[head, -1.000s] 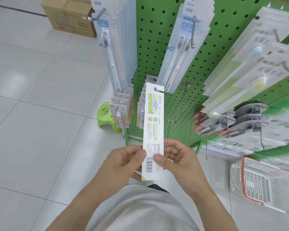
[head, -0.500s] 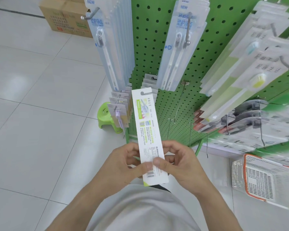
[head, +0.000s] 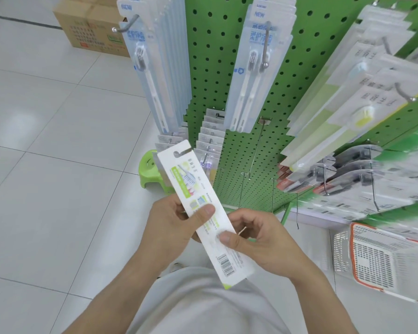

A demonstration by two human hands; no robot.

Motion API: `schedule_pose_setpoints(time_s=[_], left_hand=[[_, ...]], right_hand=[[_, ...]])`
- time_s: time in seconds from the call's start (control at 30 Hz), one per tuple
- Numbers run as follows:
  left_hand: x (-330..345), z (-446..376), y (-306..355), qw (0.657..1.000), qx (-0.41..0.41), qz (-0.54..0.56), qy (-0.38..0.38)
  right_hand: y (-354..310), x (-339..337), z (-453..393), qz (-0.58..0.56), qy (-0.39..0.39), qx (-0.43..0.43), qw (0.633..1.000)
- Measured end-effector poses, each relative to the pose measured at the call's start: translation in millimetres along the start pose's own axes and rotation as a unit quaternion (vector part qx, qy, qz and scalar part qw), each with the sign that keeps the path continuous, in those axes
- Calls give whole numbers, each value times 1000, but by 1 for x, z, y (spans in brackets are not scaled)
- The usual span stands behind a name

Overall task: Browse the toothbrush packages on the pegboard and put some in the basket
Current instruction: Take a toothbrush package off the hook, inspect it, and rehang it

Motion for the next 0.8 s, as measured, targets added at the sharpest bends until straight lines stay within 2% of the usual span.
schedule_pose_setpoints(time_s=[0.1, 0.23, 0.4, 0.47, 0.57, 0.7, 0.8], left_hand=[[2, 0, 1, 1000, 1, -9, -4], [-4, -3, 2, 997, -7, 25, 66], [0, 0, 2, 992, -13, 32, 120], [1, -2, 3, 993, -15, 20, 118], [2, -3, 6, 996, -9, -8, 91], [-8, -7, 8, 989, 17, -36, 145], [-9, -11, 7, 991, 16, -44, 122]], right_hand=[[2, 1, 0, -23, -13, 6, 1000], [2, -4, -2, 10, 4, 5, 1000], [-9, -13, -5, 56, -40, 44, 997], [-9, -9, -11, 70, -8, 17, 997], [-7, 1, -19, 32, 60, -38, 997], [-6, -1, -18, 64, 31, -28, 997], [-8, -11, -15, 120, 19, -2, 993]])
Point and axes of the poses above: each hand's wrist, its own z-axis away from the middle knuckle, its own x-axis out of the palm, y = z × x, the point moved 1 cm from there along -z, towards the middle knuckle, and after that the axes turned 14 degrees about -z, right-handed, at the moved point
